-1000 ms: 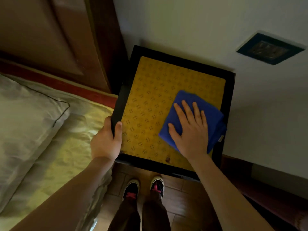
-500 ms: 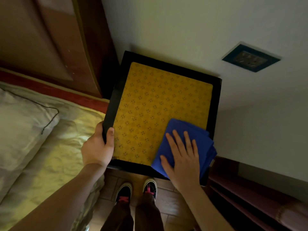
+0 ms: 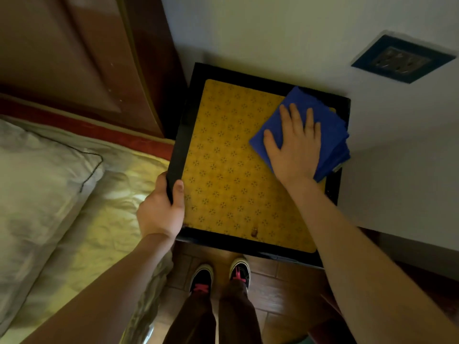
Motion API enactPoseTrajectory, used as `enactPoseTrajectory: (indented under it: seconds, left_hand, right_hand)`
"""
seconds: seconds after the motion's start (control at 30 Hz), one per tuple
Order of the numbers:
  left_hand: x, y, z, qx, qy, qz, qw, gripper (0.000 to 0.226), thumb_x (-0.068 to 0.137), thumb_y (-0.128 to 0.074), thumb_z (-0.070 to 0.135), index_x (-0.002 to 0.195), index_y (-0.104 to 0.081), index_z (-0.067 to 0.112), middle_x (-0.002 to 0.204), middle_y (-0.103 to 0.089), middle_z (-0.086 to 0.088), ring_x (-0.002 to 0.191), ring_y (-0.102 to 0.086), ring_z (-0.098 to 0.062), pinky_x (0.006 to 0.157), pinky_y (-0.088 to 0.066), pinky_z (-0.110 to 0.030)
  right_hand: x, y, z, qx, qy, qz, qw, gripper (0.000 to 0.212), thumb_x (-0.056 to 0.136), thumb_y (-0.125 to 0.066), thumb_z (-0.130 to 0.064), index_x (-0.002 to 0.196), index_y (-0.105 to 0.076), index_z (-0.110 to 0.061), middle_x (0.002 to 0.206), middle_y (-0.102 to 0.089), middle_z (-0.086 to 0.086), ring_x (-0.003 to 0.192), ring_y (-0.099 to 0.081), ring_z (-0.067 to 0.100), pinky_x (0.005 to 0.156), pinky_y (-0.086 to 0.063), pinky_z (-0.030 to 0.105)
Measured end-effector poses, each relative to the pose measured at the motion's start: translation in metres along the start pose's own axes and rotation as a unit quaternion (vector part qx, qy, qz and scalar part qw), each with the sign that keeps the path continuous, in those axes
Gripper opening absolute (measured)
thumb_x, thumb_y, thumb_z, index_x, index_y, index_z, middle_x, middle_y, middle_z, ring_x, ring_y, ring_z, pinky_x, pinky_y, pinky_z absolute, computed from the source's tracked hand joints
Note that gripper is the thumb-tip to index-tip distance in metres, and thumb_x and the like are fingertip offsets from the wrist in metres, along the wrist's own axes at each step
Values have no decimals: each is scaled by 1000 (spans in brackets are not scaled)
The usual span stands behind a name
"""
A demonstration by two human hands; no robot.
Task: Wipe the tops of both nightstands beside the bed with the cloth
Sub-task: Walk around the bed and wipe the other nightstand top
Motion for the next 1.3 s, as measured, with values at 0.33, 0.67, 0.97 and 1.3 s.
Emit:
enactPoseTrajectory:
  seconds: [0.33, 0.67, 0.97, 1.3]
  left_hand:
    - [0, 1, 3, 9, 12, -3, 1000, 42, 94, -27, 51, 118, -47, 23, 55, -48, 8, 44, -46, -23, 45, -28, -27]
    - [0, -1, 1, 23, 10, -13, 1000, 55, 92, -23, 56, 131, -44, 23, 79, -70, -7, 68, -65, -34, 55, -43, -34]
    - [-1, -1, 3, 4, 5, -11, 1000, 52, 96, -30, 51, 134, -44, 18, 89, -71, -10, 74, -66, -34, 56, -44, -35]
    - [0, -1, 3, 8, 0, 5, 1000, 57, 93, -27, 54, 134, -45, 19, 88, -72, -6, 72, -66, -30, 54, -33, -30]
  right_hand:
    - [-116, -15, 2, -6, 234, -74, 969, 64, 91, -40, -60, 149, -30, -35, 157, -29, -11, 149, -15, 20, 120, -15, 46]
    - [57, -16, -88, -12, 66, -7, 998, 67, 94, -23, -59, 152, -24, -25, 160, -25, 0, 148, -13, 30, 121, -9, 48]
    - [-40, -11, -38, -34, 116, -42, 992, 83, 90, -32, -66, 153, -19, -15, 161, -22, 4, 149, -15, 24, 121, -15, 43]
    - [80, -26, -156, -40, 165, -40, 985, 86, 88, -26, -64, 154, -14, -9, 162, -17, 9, 149, -10, 28, 122, -9, 41]
Point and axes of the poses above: each hand's wrist, its own x-axis towards the middle knuckle, its own y-axis out of the back of the hand, z = x × y, the point moved 1 cm from there along x, towards the middle knuckle
